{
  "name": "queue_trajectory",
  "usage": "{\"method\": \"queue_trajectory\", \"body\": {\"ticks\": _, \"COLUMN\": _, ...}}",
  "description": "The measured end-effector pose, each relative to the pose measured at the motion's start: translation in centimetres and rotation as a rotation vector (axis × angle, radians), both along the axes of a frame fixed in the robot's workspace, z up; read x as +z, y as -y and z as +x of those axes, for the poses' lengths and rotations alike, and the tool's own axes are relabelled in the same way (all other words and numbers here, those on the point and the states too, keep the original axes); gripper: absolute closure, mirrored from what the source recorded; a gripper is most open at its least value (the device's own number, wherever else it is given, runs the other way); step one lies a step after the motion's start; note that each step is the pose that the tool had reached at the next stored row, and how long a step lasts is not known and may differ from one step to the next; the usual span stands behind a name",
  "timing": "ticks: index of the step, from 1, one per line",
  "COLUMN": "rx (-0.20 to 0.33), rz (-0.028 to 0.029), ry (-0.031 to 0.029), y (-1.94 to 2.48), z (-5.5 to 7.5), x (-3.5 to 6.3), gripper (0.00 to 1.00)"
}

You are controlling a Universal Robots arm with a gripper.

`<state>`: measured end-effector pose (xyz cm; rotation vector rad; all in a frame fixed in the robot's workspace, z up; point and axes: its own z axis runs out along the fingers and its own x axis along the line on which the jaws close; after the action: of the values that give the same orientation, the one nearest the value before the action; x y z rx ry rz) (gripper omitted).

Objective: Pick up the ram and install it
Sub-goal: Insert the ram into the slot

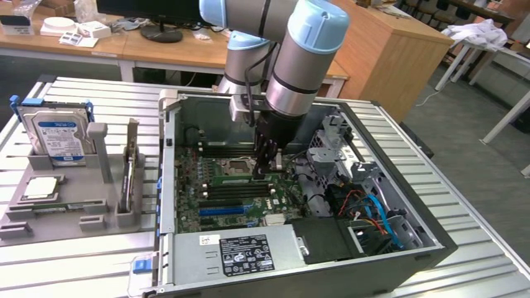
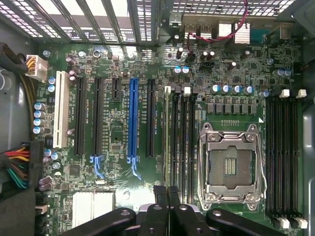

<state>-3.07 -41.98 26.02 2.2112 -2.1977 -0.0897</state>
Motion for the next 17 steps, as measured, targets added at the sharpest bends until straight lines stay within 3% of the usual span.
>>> {"method": "queue_trajectory", "body": {"ticks": 17, "rx": -0.005, "rz": 0.0003, "ry": 0.0001, "y": -0.01, "z": 0.00, "x": -0.03, "gripper": 0.88}}
